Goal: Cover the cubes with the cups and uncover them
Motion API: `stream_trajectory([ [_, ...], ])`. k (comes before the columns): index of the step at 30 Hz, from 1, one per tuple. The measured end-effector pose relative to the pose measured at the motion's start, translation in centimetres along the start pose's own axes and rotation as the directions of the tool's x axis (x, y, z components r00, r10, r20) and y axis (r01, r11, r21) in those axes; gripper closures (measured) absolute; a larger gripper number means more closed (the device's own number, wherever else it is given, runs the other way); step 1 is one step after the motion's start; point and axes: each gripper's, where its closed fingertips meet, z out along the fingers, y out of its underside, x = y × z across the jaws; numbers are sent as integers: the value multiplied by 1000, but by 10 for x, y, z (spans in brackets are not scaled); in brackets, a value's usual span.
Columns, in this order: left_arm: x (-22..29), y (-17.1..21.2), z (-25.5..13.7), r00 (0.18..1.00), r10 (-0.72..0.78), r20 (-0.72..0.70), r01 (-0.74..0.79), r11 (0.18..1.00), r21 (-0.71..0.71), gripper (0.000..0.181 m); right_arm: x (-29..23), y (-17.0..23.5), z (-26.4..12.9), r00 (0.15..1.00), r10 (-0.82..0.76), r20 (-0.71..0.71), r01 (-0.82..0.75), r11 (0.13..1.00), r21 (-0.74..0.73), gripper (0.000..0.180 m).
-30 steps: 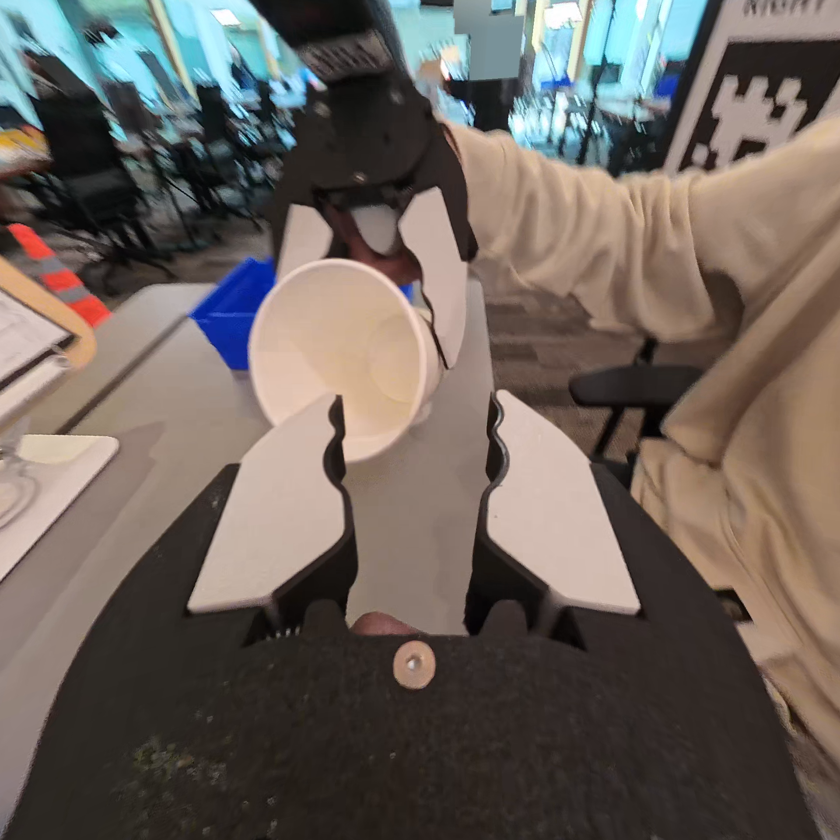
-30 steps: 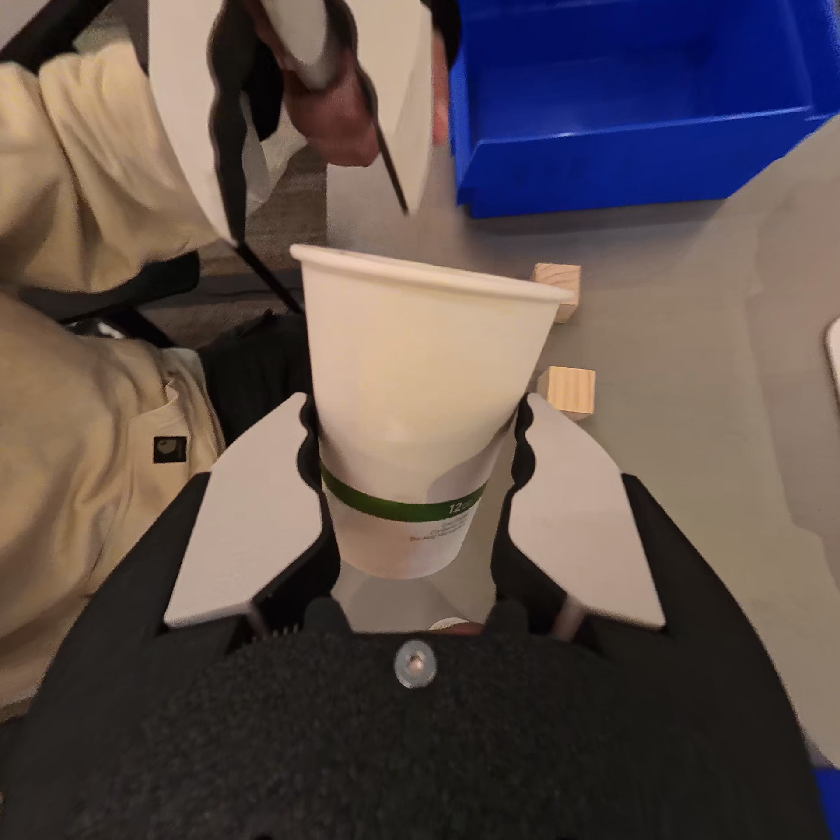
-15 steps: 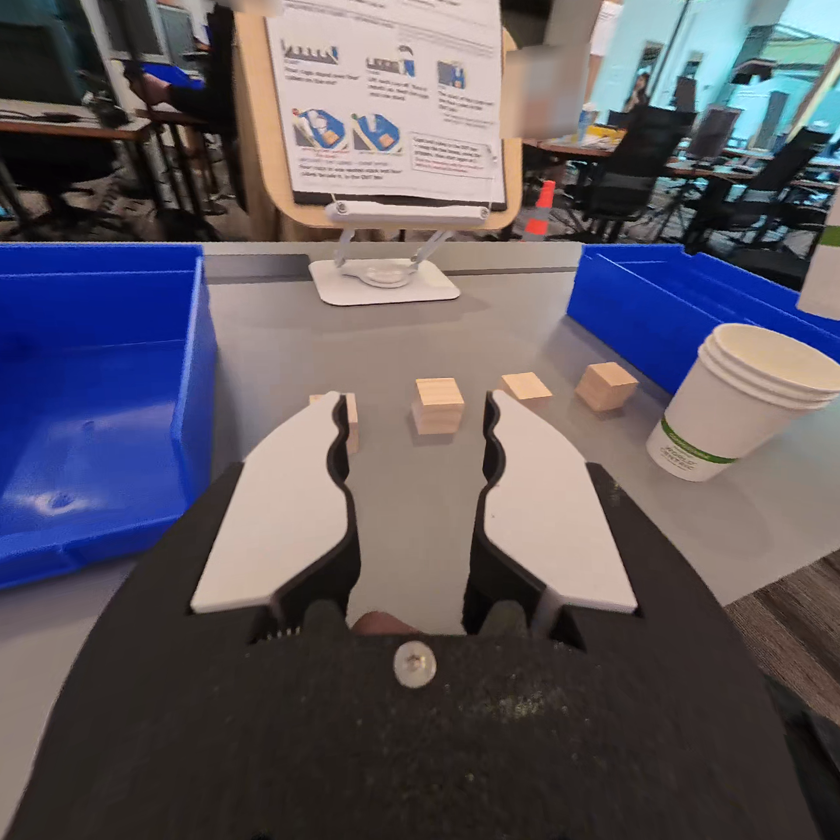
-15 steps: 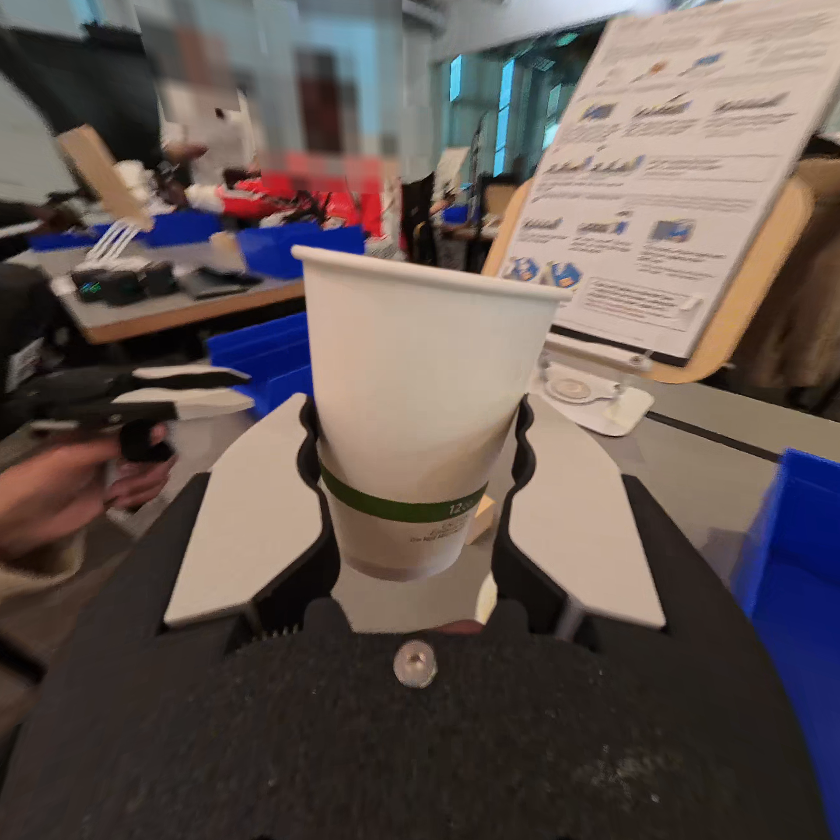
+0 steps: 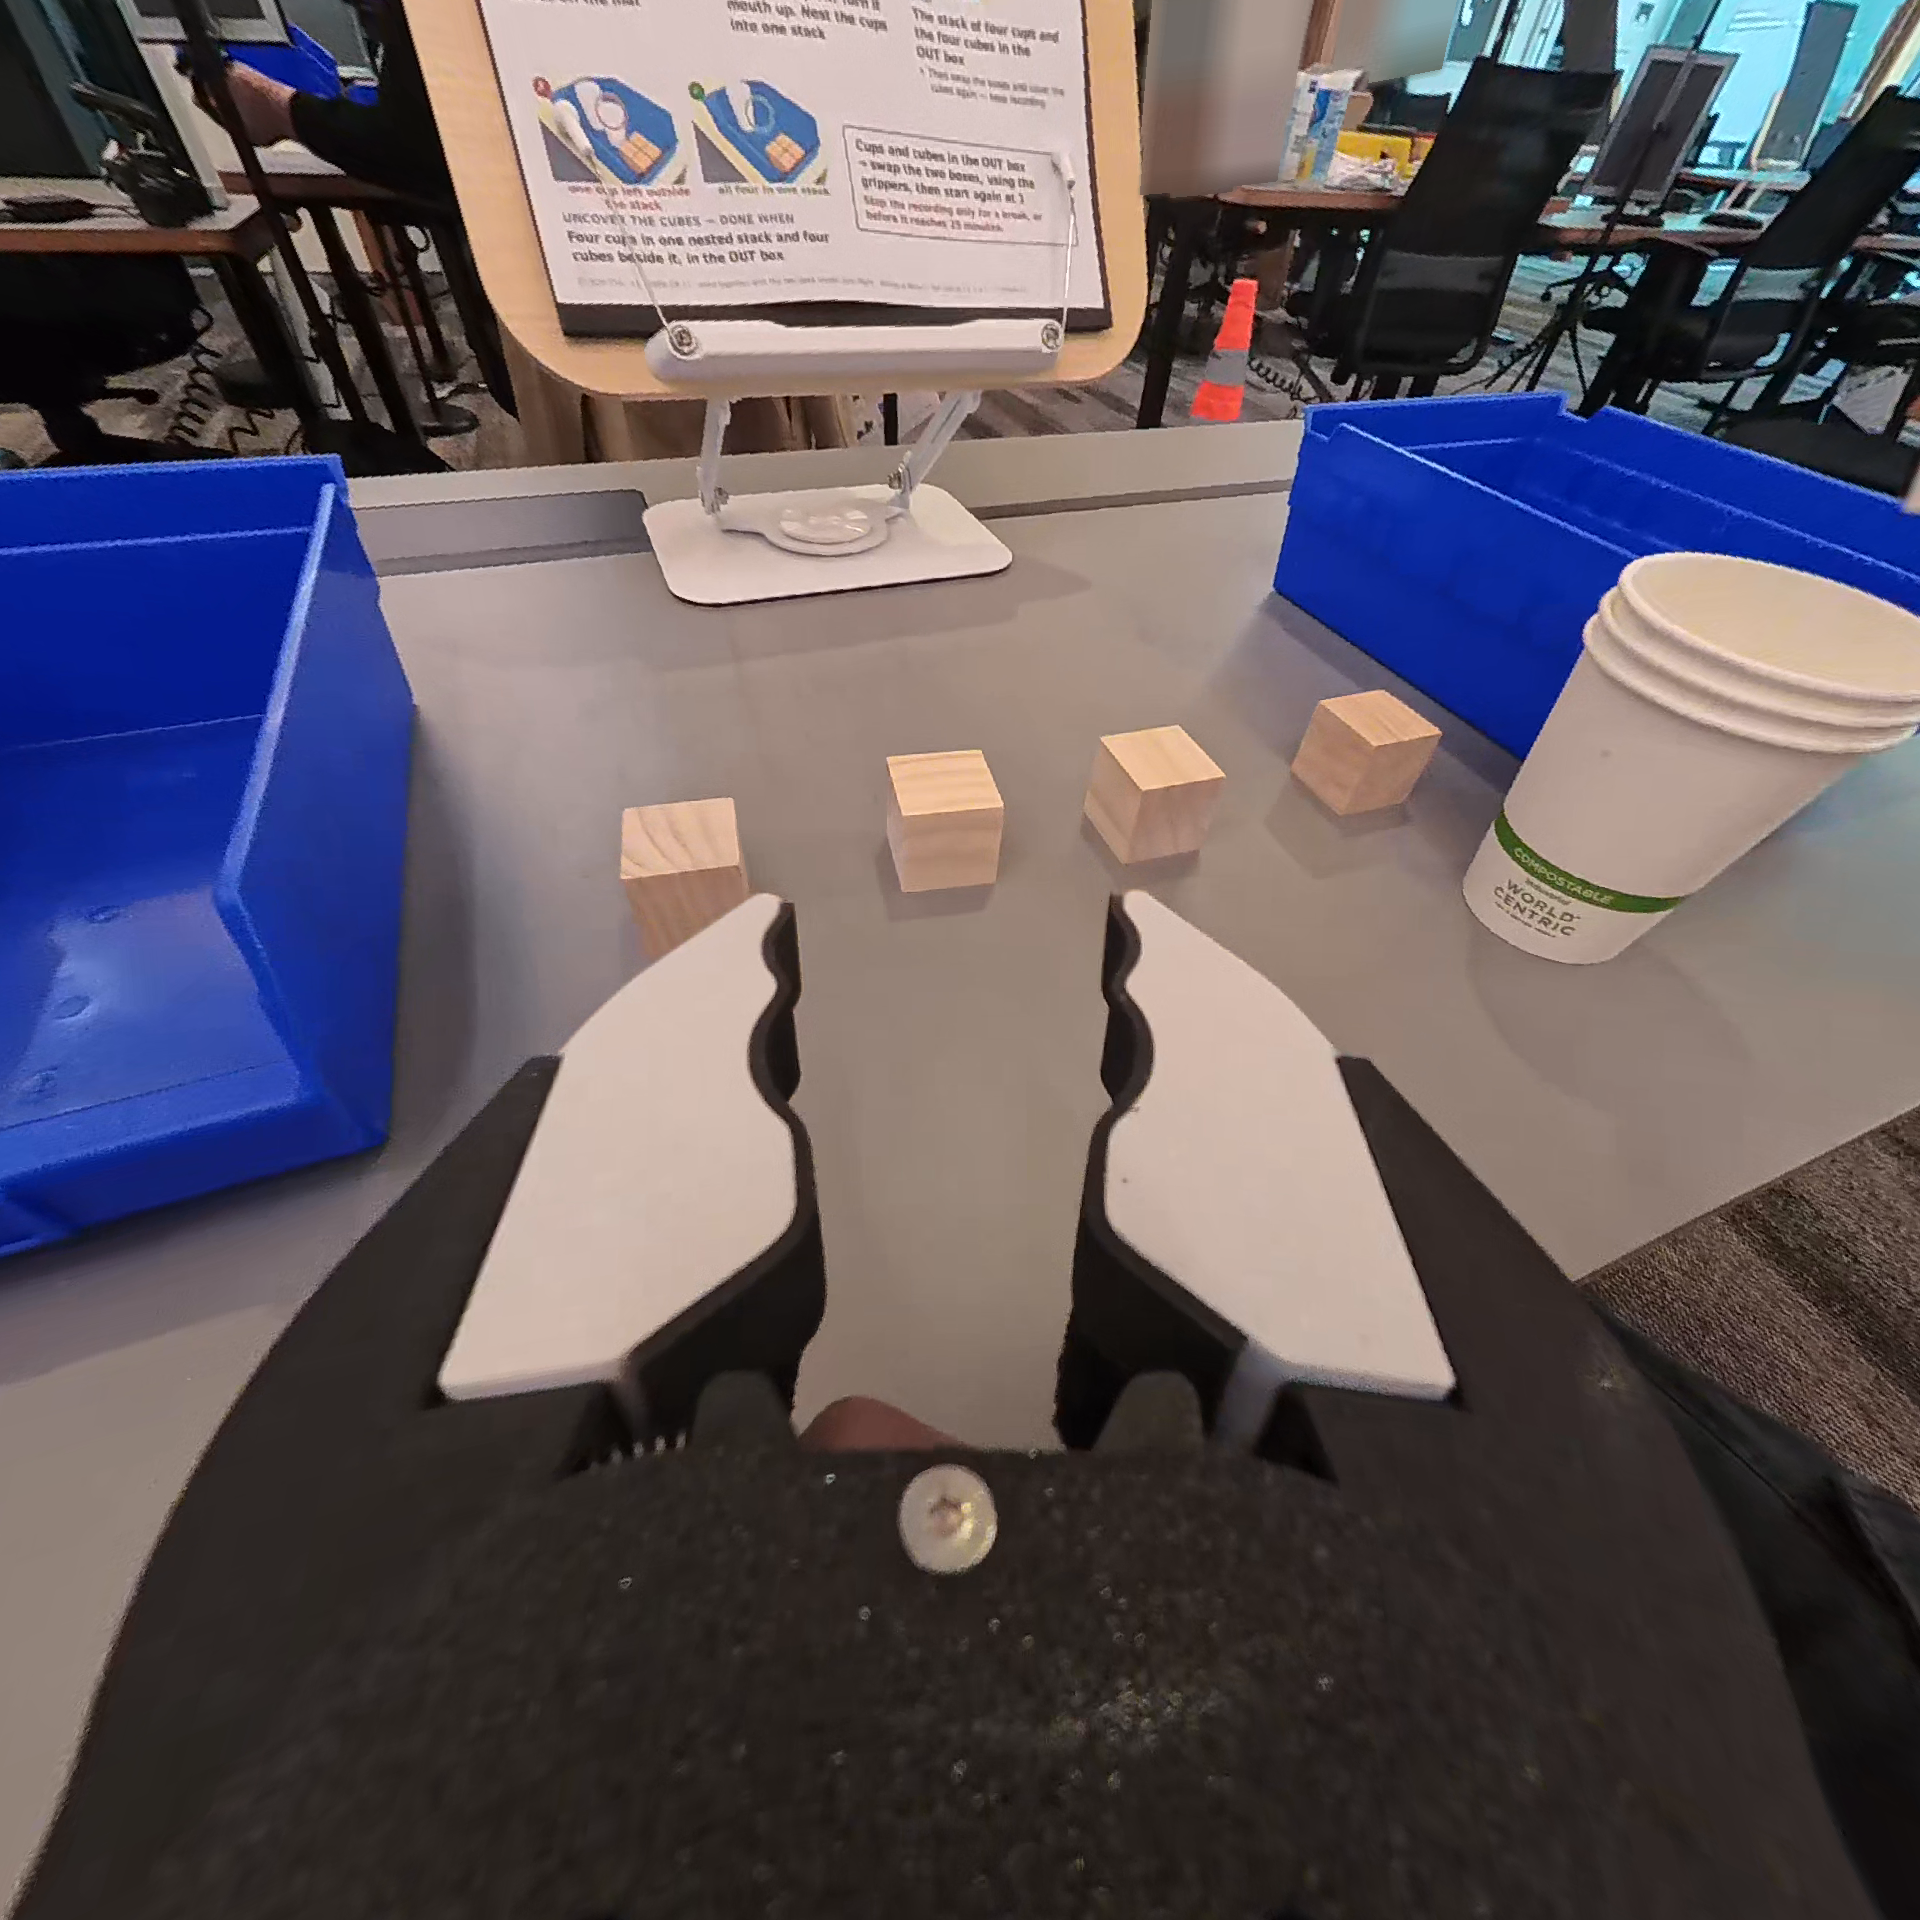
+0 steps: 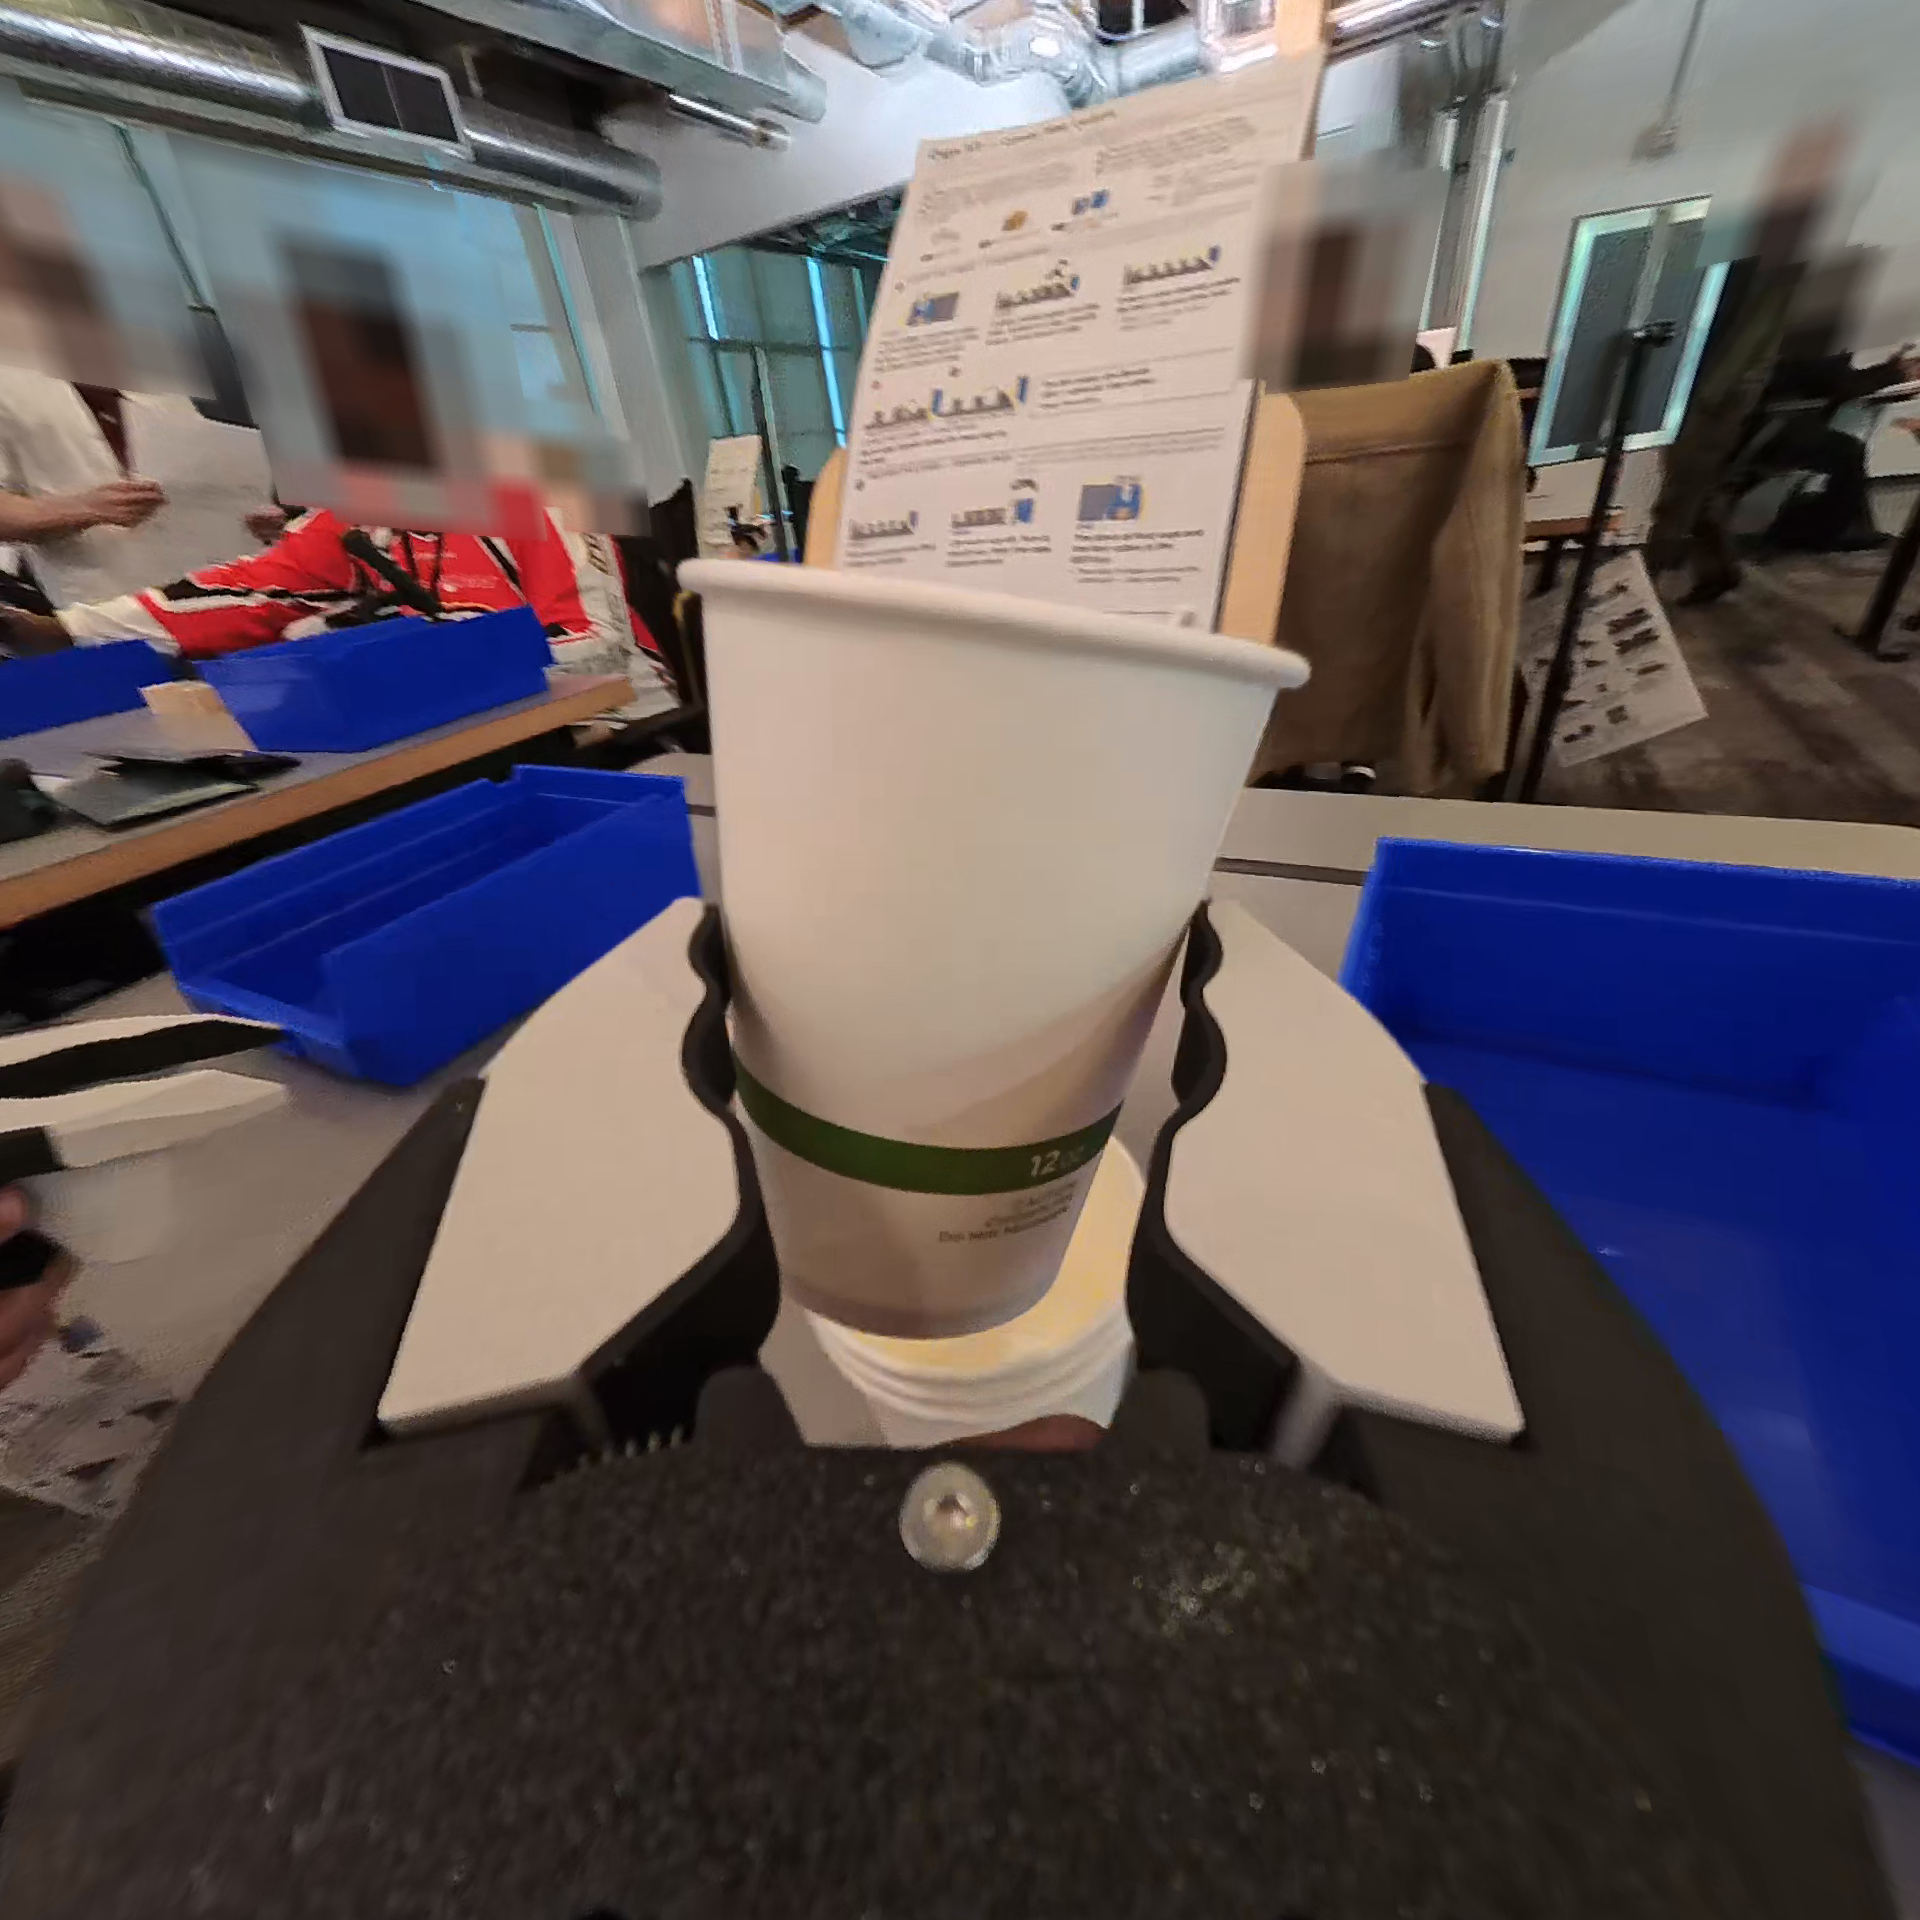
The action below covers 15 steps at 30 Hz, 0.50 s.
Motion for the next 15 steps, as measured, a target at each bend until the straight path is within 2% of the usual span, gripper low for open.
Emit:
stream_trajectory([
  [4,3,2,3,1000,2,-19,-3,1000,-9,126,2,20,11,1000,-17,23,18,998,-53,96],
  [11,12,10,9,998,27,-55,-29,999,-43,126,9,45,27,990,-129,-60,119,982,-149,96],
  [15,15,14,11,997,37,-70,-41,998,-56,126,8,57,31,990,-134,-45,121,969,-215,96],
])
